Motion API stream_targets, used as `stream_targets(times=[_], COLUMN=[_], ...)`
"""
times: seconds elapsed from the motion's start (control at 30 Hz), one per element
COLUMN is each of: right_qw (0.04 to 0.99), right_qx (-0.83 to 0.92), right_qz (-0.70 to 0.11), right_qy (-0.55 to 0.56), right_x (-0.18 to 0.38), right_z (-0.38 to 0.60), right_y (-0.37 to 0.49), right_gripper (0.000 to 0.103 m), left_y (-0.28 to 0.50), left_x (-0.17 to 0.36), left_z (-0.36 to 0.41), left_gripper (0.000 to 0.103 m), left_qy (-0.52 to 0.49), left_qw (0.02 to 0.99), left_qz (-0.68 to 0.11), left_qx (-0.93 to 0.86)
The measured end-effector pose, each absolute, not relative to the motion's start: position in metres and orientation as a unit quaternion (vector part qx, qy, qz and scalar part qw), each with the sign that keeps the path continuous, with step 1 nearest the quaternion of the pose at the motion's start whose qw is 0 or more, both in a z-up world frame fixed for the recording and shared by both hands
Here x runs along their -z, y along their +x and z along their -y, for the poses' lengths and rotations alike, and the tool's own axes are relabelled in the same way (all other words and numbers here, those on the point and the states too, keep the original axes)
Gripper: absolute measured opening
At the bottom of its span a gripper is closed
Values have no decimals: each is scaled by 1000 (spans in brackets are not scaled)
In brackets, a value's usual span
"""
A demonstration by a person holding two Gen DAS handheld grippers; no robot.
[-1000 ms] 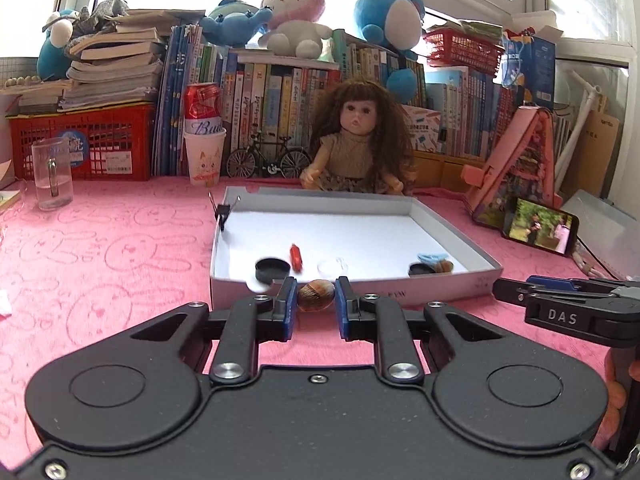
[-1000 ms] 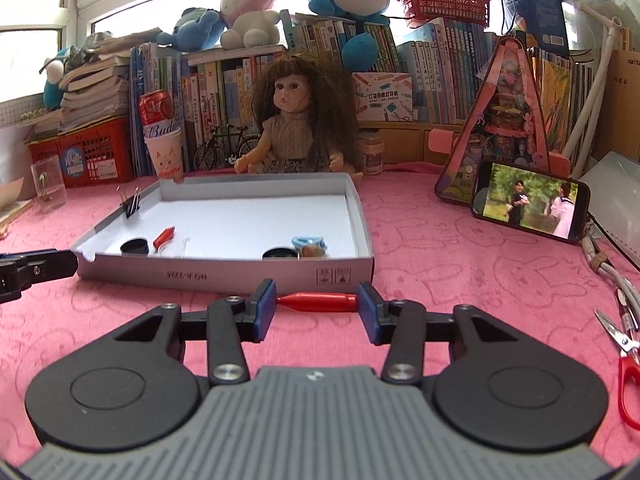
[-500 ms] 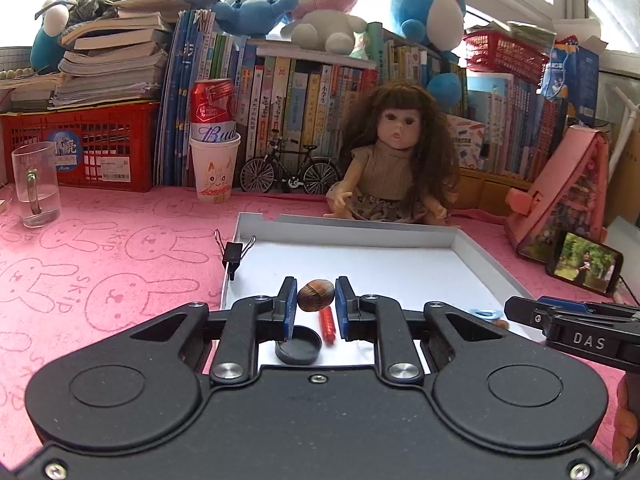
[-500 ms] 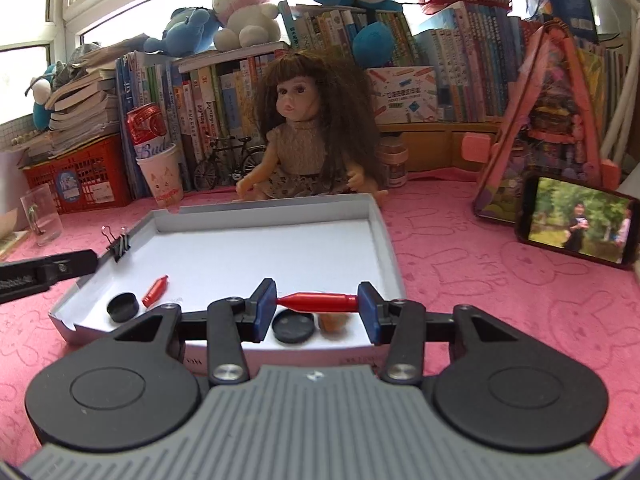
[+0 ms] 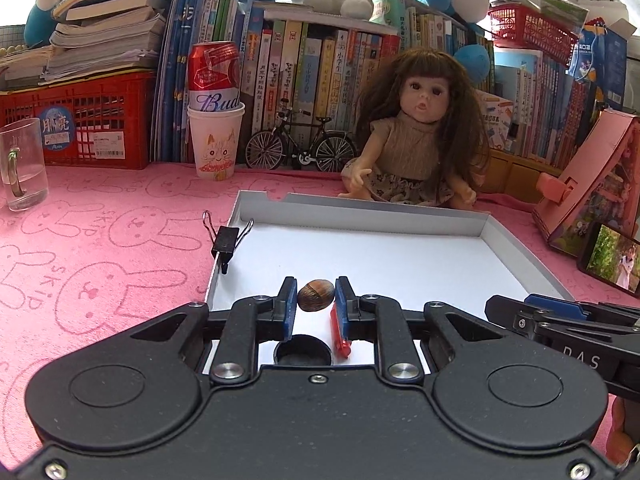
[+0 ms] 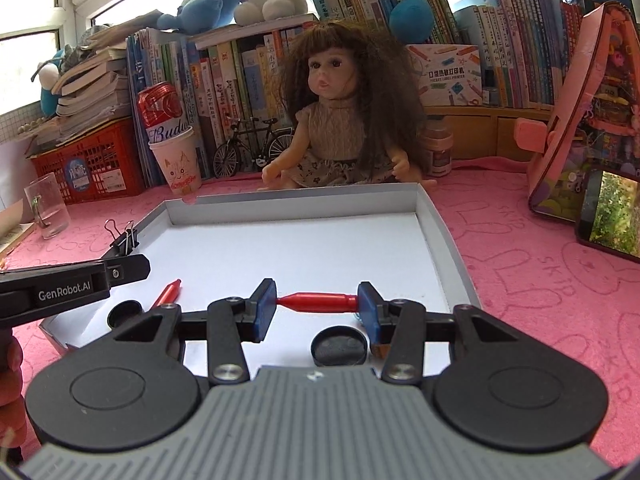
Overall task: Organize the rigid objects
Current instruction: 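Open the left tool to drop the walnut while the right tool releases the marker into the tray, then withdraw both open tools from the tray toward the table objects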
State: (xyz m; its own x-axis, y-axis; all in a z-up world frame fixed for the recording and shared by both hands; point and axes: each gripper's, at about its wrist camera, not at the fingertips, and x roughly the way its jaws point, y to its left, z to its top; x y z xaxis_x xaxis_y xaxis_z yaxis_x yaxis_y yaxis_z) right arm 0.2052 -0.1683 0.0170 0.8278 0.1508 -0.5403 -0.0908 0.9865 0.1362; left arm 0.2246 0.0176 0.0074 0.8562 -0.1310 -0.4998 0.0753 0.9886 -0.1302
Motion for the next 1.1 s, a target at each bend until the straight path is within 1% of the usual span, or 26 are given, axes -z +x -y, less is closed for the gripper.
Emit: stream_targets(times=[0.4, 0.43, 0.5, 0.53, 0.57, 0.63, 0.7, 0.77, 0.83, 0.9, 0.93, 1.03, 1.1], right_qw=[950, 950, 952, 953, 953, 954, 956, 956, 957, 960, 961, 963, 964], right_qx=[-59, -58, -55, -59, -61, -59, -60, -61, -63, -64, -65, -70, -73], right_qz=[-303, -303, -298, -296, -294, -291, -287, -284, -279, -271, -268, -258, -253], right_qy=[41, 40, 38, 39, 40, 36, 35, 36, 36, 35, 34, 26, 24], right_x=[-12, -12, -13, -14, -15, -18, -21, -25, -29, -33, -35, -41, -44], right_z=[164, 164, 163, 164, 164, 163, 164, 165, 167, 170, 171, 175, 179], right_y=[213, 213, 211, 211, 210, 208, 205, 202, 197, 189, 186, 172, 162], right_gripper=[50, 54, 57, 65, 66, 70, 73, 76, 80, 84, 85, 87, 88], left_y=[230, 230, 228, 227, 225, 220, 214, 209, 204, 196, 190, 172, 160], left_x=[-2, -2, -4, -6, -7, -12, -17, -22, -26, -30, -32, -37, -39], left_z=[-14, -14, -14, -15, -14, -13, -12, -11, -11, -10, -10, -9, -7], left_gripper=[19, 19, 21, 28, 40, 49, 51, 57, 59, 65, 69, 79, 80], left_qy=[-49, -49, -54, -56, -56, -50, -44, -43, -43, -43, -44, -46, -39], left_qw=[957, 957, 958, 958, 959, 963, 966, 966, 965, 966, 966, 966, 966], left_qz=[-280, -281, -277, -273, -270, -258, -248, -246, -245, -242, -239, -228, -222], left_qx=[51, 51, 56, 61, 64, 64, 65, 72, 78, 85, 91, 115, 129])
